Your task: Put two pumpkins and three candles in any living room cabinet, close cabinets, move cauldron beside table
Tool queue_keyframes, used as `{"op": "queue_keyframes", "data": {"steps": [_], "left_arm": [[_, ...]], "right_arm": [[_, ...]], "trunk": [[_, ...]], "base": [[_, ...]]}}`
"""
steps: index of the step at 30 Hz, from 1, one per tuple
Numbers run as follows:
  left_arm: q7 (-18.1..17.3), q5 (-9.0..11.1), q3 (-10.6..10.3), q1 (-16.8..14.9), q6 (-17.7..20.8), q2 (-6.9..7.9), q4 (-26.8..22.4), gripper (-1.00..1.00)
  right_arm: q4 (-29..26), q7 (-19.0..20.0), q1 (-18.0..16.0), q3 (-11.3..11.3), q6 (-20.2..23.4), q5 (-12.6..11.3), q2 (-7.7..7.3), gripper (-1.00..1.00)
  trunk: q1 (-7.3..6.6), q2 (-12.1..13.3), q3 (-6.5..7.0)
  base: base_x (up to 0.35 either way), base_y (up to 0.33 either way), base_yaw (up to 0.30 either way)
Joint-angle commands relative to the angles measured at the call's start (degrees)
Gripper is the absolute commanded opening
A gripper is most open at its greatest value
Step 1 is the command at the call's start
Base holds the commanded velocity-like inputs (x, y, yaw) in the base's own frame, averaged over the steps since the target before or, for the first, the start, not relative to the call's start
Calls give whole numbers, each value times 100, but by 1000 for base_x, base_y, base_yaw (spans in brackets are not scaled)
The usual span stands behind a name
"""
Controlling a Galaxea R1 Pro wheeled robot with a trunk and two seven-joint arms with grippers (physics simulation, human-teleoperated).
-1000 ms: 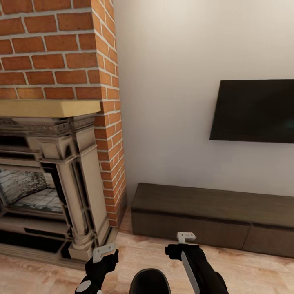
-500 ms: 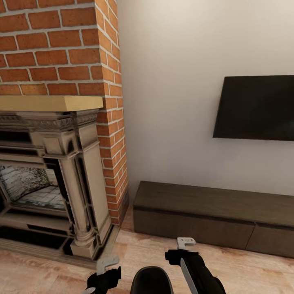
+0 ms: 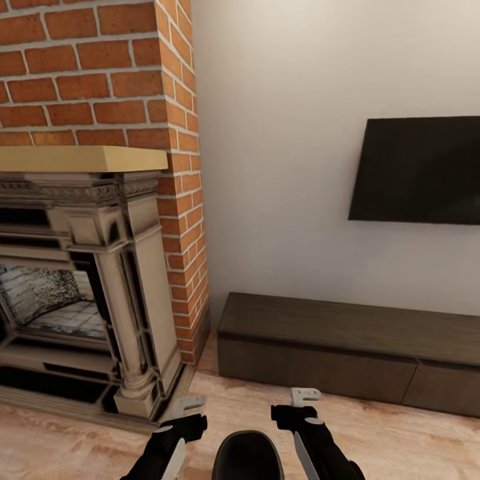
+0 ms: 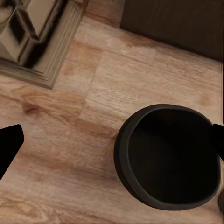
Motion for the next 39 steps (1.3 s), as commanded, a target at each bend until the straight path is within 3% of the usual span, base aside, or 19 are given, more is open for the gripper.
{"op": "queue_keyframes", "data": {"steps": [1,8,14,18,24,29,36,39], "left_arm": [[46,94,-10,-37,21,0,27,100],[-76,215,-12,-164,-11,0,146,100],[-402,229,-10,-175,-45,0,205,100],[-463,217,-1,-175,-263,0,409,100],[-475,204,6,-179,-760,0,677,100],[-485,210,5,-179,-841,0,796,100],[-488,215,-3,-179,-865,0,1092,100],[-492,213,-6,-179,-1049,0,1241,100]], "right_arm": [[-6,-46,-2,12,15,4,-2,100],[193,-108,-2,-8,-135,-7,-16,100],[750,-115,-11,-34,-881,-13,-68,100],[1101,-117,-117,-43,-1071,-14,-87,100],[1691,-124,-595,-39,-803,-17,-79,100],[1898,-125,-710,-39,-550,-18,-76,100],[2139,-118,-739,-43,-513,-20,-91,100],[2170,-117,-740,-46,-578,-19,-93,100]], "trunk": [[22,-45,-25],[176,-326,-151],[308,-566,-258],[396,-727,-330],[527,-967,-438],[637,-1168,-528],[791,-1449,-653],[857,-1569,-707]], "base": [[0,0,0],[0,0,0],[0,0,0],[0,0,0],[0,0,0],[0,0,0],[0,0,0],[0,0,0]]}}
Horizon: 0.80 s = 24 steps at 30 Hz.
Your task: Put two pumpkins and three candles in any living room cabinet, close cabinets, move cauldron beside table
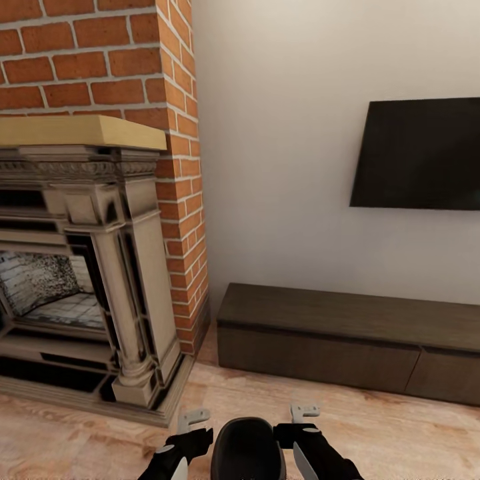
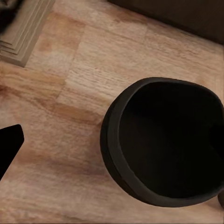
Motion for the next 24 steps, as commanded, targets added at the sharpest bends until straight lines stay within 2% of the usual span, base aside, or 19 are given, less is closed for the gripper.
{"op": "queue_keyframes", "data": {"steps": [1,4,14,19,24], "left_arm": [[43,61,-16,-1,-105,0,35,100],[42,59,-17,-1,-317,0,169,100],[41,58,-17,-1,-391,0,219,100],[41,58,-17,-1,-392,0,219,100],[41,58,-17,-1,-397,0,219,100]], "right_arm": [[-6,-22,-2,8,12,5,1,100],[6,-21,-2,7,-27,4,0,100],[10,-21,-2,5,-57,0,0,100],[10,-21,-2,9,-586,13,-2,100],[12,-21,-2,22,-687,16,0,100]], "trunk": [[22,-45,-25],[88,-165,-79],[307,-566,-258],[417,-766,-348],[527,-967,-438]], "base": [[0,0,0],[0,0,0],[0,0,0],[0,0,0],[0,0,0]]}}
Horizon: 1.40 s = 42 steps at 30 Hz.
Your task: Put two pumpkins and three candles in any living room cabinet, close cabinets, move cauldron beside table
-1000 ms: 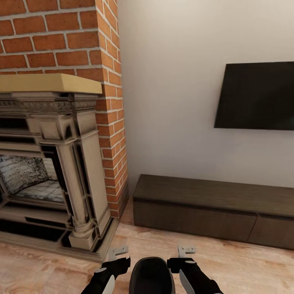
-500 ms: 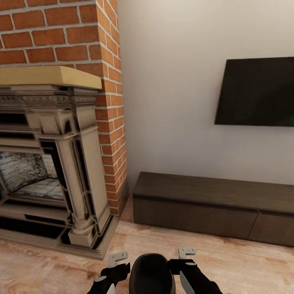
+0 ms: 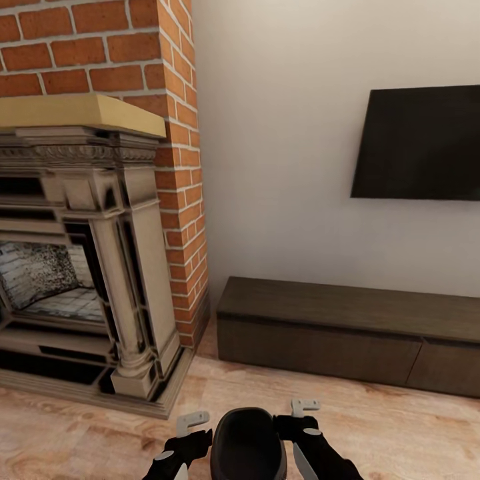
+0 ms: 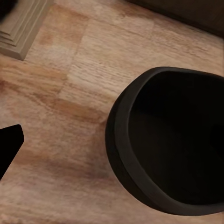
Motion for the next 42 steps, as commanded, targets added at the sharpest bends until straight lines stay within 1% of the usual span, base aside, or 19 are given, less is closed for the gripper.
{"op": "queue_keyframes", "data": {"steps": [1,9,12,14,15,17,18,19,21,22,23,24,25,27,29,33,35,38,42], "left_arm": [[41,58,-19,-1,25,0,-12,100],[41,58,-26,-1,28,0,-20,100],[53,58,-31,-1,49,0,-93,100],[88,58,-30,-1,126,0,-217,100],[100,58,-31,-1,238,0,-314,100],[116,58,-31,-1,535,0,-555,100],[127,60,-29,-3,826,0,-780,100],[132,61,-29,-4,992,0,-905,100],[179,65,-27,-15,1712,0,-1455,100],[216,65,-27,-25,1896,0,-1593,100],[331,65,-26,-60,2244,0,-1851,100],[408,65,-26,-86,2413,0,-1963,100],[586,66,-26,-148,2722,0,-2139,100],[829,70,-26,-229,3103,0,-2293,100],[969,73,-26,-300,3341,0,-2364,100],[1059,75,-29,-371,3497,0,-2250,100],[1062,74,-32,-389,3409,0,-2098,100],[1061,73,-35,-412,3066,0,-1952,100],[1040,72,-76,-420,2821,0,-1848,100]], "right_arm": [[-11,-24,-1,11,34,5,1,100],[144,-24,-1,27,26,9,-1,100],[79,-32,-1,22,41,18,-10,100],[-121,-88,-1,21,207,26,-12,100],[-281,-153,-1,21,430,28,-11,100],[-584,-289,-1,21,913,25,-5,100],[-820,-404,-1,22,1286,22,0,100],[-947,-463,-1,24,1473,21,2,100],[-1467,-680,-3,27,2124,11,12,100],[-1589,-720,-4,28,2260,8,13,100],[-1805,-779,-8,28,2501,5,13,100],[-1898,-801,-13,29,2612,3,13,100],[-2052,-831,-31,29,2839,2,10,100],[-2216,-858,-85,28,3221,5,2,100],[-2300,-873,-180,24,3601,6,3,100],[-2209,-906,-346,22,3992,1,22,100],[-2057,-913,-379,21,4035,-7,29,100],[-1818,-918,-406,21,3896,-13,47,100],[-1588,-920,-424,21,3664,-13,55,100]], "trunk": [[22,-44,-25],[197,-365,-168],[263,-486,-222],[307,-566,-258],[329,-606,-276],[373,-686,-312],[395,-726,-330],[417,-766,-348],[461,-847,-384],[483,-887,-402],[505,-927,-420],[527,-967,-438],[549,-1007,-455],[593,-1087,-491],[637,-1167,-527],[725,-1328,-599],[768,-1408,-635],[834,-1528,-689],[922,-1689,-761]], "base": [[0,0,0],[0,0,0],[0,0,0],[0,0,0],[0,0,0],[0,0,0],[0,0,0],[0,0,0],[0,0,0],[0,0,0],[0,0,0],[0,0,0],[0,0,0],[0,0,0],[0,0,0],[0,0,0],[0,0,0],[0,0,0],[0,0,0]]}}
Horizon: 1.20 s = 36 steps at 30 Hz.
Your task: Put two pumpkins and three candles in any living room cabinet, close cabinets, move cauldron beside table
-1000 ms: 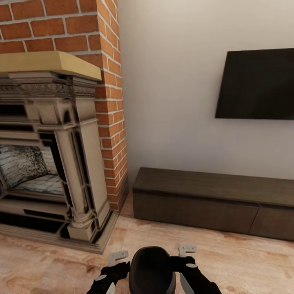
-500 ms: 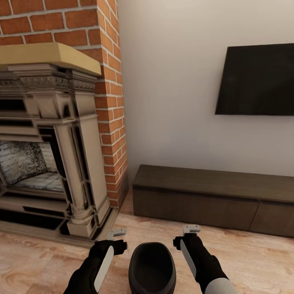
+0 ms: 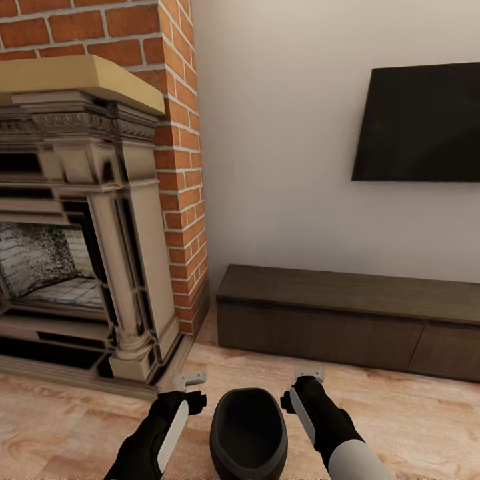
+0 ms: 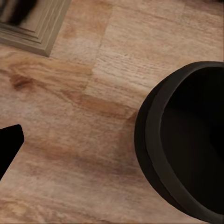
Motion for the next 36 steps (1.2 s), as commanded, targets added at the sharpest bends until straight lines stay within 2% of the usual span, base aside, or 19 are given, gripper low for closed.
{"op": "queue_keyframes", "data": {"steps": [1,5,11,17,19,24,30,36], "left_arm": [[40,57,-28,-3,-12,0,14,100],[-101,61,-162,-2,-244,0,129,100],[-347,55,-227,0,-675,0,438,100],[-472,60,-237,0,-850,0,526,100],[-656,61,-234,2,-874,0,541,100],[-809,59,-232,-1,-968,0,546,100],[-847,54,-231,3,-1328,0,547,100],[-852,53,-228,3,-1392,0,548,100]], "right_arm": [[15,-20,-5,10,11,3,-1,100],[85,-17,-9,5,-46,-1,3,100],[253,-12,-11,13,-78,-11,12,100],[374,26,-11,14,-122,-18,22,100],[392,154,-11,17,-260,-18,22,100],[400,286,-11,19,-377,-16,18,100],[394,320,-11,25,-404,-15,19,100],[393,322,-11,27,-408,-15,23,100]], "trunk": [[21,-45,-25],[109,-205,-96],[241,-446,-204],[256,-454,-337],[262,-456,-381],[274,-463,-492],[274,-463,-492],[274,-463,-492]], "base": [[0,0,0],[0,0,0],[0,0,0],[0,0,0],[0,0,0],[0,0,0],[0,0,0],[0,0,0]]}}
